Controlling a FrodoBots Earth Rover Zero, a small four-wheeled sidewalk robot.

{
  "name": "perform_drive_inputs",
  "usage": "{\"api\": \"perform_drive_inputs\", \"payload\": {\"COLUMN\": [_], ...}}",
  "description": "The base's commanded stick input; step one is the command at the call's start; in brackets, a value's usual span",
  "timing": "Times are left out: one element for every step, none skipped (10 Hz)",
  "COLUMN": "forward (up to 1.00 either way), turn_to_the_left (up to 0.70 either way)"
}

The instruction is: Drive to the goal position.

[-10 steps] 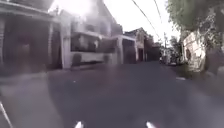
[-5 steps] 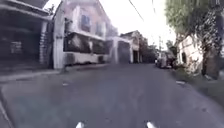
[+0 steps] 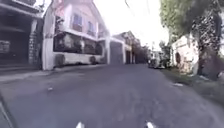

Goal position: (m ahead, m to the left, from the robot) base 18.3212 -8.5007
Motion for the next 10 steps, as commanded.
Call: {"api": "perform_drive_inputs", "payload": {"forward": [0.7,0.7,0.7,0.7,0.7,0.7,0.7,0.7,0.7,0.7], "turn_to_the_left": [-0.13,0.0,0.0,0.0,0.0,0.0,0.0,0.0,0.0,0.0]}}
